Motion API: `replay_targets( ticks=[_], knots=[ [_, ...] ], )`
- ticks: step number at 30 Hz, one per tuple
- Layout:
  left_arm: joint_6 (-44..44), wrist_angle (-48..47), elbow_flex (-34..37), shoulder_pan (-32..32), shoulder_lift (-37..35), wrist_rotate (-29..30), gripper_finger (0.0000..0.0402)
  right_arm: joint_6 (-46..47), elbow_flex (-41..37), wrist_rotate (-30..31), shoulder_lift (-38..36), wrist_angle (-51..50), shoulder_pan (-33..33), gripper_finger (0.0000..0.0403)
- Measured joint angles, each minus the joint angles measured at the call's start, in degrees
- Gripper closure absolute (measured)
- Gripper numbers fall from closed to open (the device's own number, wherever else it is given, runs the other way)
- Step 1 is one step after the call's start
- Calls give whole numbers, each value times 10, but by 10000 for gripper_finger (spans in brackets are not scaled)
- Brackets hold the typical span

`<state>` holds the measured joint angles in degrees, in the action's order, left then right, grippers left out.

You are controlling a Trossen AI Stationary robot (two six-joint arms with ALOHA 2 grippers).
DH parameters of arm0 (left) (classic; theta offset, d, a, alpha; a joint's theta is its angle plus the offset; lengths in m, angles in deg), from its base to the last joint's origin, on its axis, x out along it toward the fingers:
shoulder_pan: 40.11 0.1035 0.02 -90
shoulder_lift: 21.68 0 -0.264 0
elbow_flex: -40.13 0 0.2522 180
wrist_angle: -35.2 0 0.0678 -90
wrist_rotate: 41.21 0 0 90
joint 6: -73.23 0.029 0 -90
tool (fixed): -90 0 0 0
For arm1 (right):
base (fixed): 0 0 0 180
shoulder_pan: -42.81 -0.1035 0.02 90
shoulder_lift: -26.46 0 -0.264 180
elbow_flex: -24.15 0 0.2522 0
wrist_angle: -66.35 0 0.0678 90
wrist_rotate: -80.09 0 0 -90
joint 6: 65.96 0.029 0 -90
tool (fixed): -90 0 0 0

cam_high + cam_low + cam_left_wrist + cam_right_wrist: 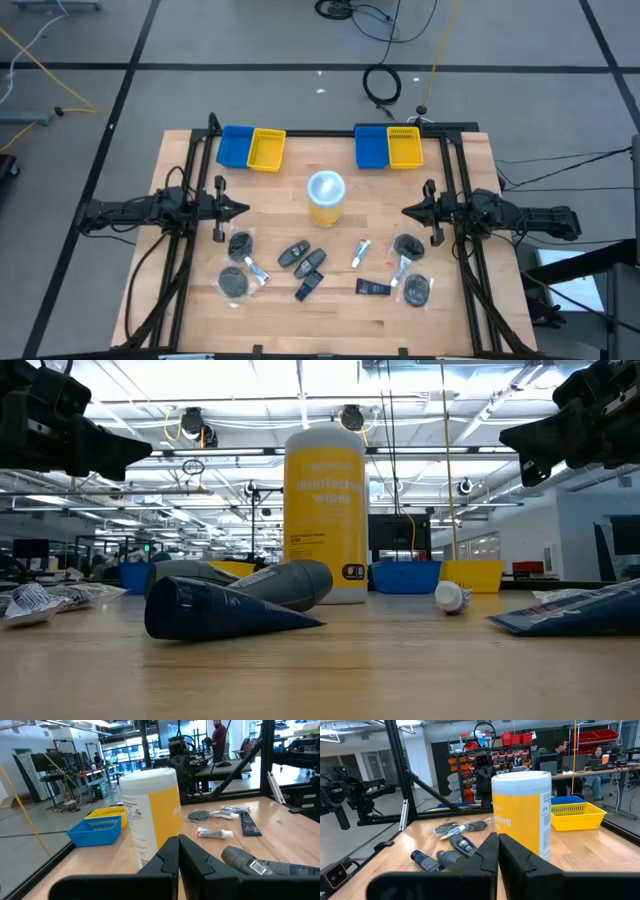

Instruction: Pick & Place Travel size toiletries

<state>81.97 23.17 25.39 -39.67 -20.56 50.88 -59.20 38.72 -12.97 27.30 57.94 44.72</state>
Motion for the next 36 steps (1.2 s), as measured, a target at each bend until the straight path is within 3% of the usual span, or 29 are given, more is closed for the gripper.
replay_targets(
  ticks=[28,36],
  knots=[
    [0,0,0,0,0,0,394,0,0,0,0,0,0,399],
    [0,0,0,0,0,0,394,31,0,1,0,40,0,398]
  ],
)
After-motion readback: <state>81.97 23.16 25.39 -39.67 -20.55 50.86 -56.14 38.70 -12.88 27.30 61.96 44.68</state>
